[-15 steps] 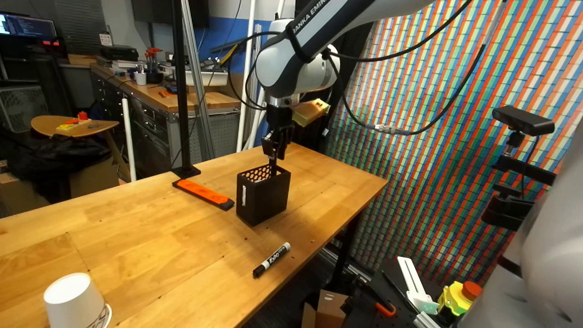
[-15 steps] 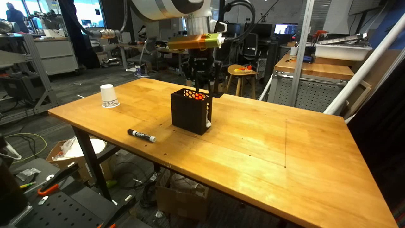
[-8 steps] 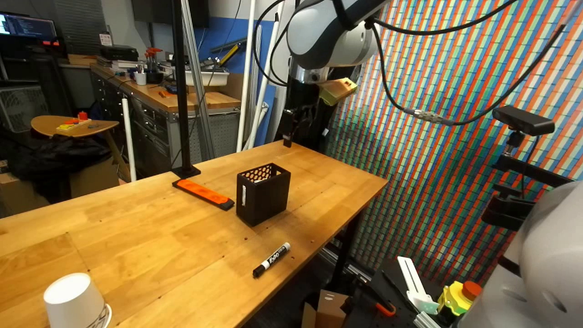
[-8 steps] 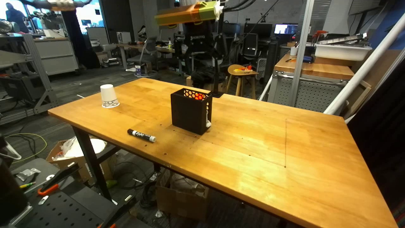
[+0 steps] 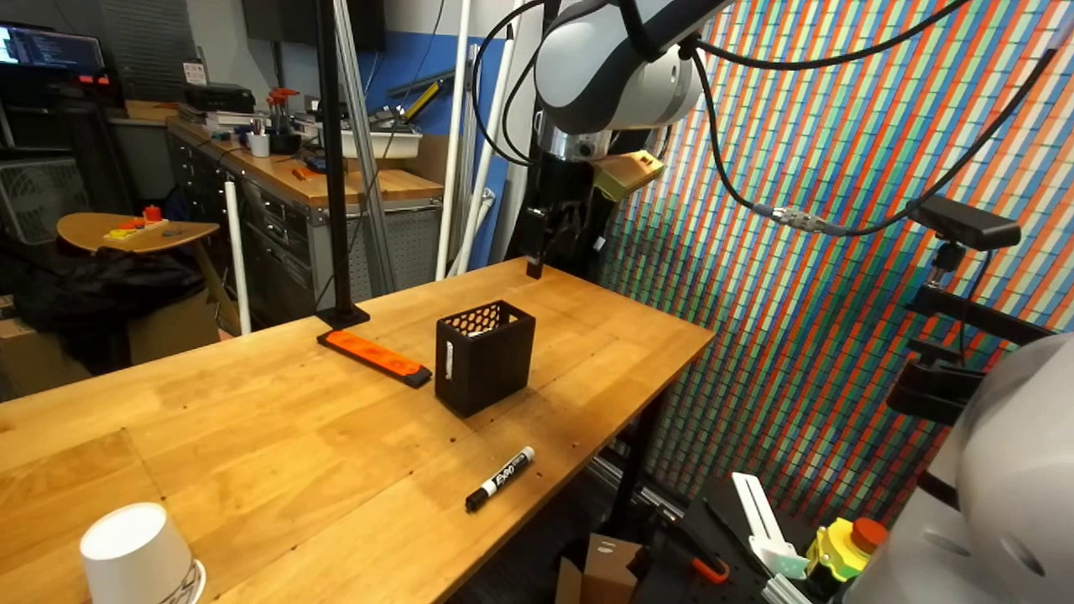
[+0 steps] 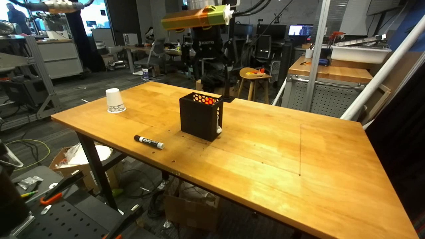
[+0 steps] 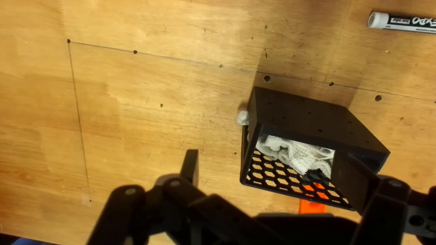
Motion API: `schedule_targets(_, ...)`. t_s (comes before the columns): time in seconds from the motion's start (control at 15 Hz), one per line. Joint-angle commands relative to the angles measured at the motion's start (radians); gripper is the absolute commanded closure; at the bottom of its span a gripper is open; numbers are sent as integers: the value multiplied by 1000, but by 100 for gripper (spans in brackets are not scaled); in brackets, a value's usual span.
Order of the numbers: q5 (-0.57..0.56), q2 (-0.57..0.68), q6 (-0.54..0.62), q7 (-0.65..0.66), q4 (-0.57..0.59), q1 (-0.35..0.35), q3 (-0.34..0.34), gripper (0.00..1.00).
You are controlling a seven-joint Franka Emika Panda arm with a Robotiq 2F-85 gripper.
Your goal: Pick up the white towel from the table and put it in the black basket.
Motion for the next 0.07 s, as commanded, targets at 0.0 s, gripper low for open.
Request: schedule_targets(0.0,-1,0,-3,1,2,8,-7,0)
